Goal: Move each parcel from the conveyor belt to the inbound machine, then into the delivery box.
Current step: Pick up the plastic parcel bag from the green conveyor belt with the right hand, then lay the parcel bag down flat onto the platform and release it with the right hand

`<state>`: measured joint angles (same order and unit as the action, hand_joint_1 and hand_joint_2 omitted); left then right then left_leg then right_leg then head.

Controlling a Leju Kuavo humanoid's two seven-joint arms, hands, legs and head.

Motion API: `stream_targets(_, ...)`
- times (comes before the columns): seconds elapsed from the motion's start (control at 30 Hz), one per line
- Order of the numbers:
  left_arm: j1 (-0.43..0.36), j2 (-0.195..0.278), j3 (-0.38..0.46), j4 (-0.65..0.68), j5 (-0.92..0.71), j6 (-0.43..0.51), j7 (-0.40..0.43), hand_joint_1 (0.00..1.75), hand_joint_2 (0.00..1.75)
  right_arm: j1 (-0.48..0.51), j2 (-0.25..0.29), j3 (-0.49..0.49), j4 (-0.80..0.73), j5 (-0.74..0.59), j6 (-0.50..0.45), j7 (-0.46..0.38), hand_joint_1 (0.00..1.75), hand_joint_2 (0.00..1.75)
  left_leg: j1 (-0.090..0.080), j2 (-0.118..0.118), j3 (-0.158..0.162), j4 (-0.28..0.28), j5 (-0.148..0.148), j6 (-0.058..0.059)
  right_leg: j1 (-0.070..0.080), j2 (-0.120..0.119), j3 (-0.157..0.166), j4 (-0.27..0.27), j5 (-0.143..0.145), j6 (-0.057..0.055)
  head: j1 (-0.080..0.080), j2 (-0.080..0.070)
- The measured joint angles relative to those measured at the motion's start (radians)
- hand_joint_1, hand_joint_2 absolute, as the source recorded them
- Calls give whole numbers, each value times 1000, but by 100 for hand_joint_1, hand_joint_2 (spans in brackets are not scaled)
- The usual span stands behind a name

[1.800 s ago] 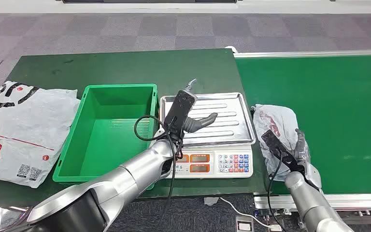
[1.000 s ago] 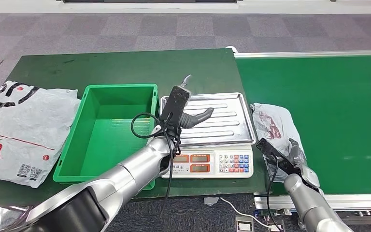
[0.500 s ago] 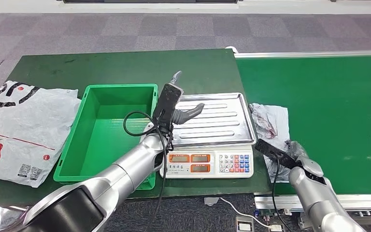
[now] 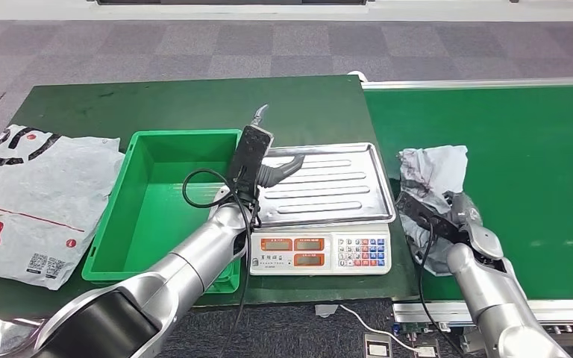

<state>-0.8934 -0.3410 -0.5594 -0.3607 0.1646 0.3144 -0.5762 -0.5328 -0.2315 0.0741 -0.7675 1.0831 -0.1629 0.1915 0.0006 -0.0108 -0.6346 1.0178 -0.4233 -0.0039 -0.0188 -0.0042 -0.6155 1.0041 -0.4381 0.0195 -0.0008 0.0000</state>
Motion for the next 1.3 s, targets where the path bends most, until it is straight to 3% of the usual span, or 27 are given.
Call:
stream_targets(0.1, 7, -5, 38, -2, -33, 0, 0, 0, 175, -2, 11, -6, -67, -17, -196, -35, 175, 175, 0, 0, 0, 0, 0, 0, 0, 0, 0, 0, 0, 0, 0, 0)
stream_targets(0.23, 14, -10, 62, -13, -14, 3, 11, 0, 175, 21, 34, -19, -212, -41, -436, -142, 175, 175, 0, 0, 0, 0, 0, 0, 0, 0, 0, 0, 0, 0, 0, 0)
stream_targets(0.33, 20, -12, 61, -24, 9, 12, 18, 0, 175, 42, 50, -31, -298, -51, -516, -187, 175, 175, 1, 0, 0, 0, 0, 0, 1, 0, 0, 0, 0, 0, 0, 0)
stream_targets(0.63, 22, -18, 61, -35, 32, 16, 20, 0, 175, 79, 68, -48, -403, -52, -525, -208, 175, 175, 0, 0, 0, 0, 0, 0, 0, 0, 0, 0, 0, 0, 0, 0)
stream_targets(0.8, 22, -19, 44, -35, 94, 32, 20, 0, 175, 111, 130, -124, -497, 7, -534, -359, 175, 175, 0, 0, 0, 0, 0, 0, 0, 0, -1, 0, 0, 0, 0, 0)
stream_targets(0.9, 21, -21, 23, -36, 130, 42, 20, 0, 175, 127, 169, -161, -546, 6, -535, -398, 175, 175, 1, 0, 0, 0, 0, 0, 1, 0, -1, 0, -1, 0, 0, 0)
stream_targets(1.1, 14, -24, -23, -35, 160, 85, -14, 0, 175, 104, 190, -109, -493, -15, -476, -289, 175, 175, 1, 1, 0, 0, 0, 0, 1, 1, 0, 0, 0, 0, 0, 0)
stream_targets(1.3, 4, -29, -49, -35, 159, 91, -22, 0, 175, 58, 207, -9, -387, -24, -472, -249, 175, 175, 1, -1, 0, 0, 2, 0, 1, -1, 0, 0, 0, 0, 0, 0)
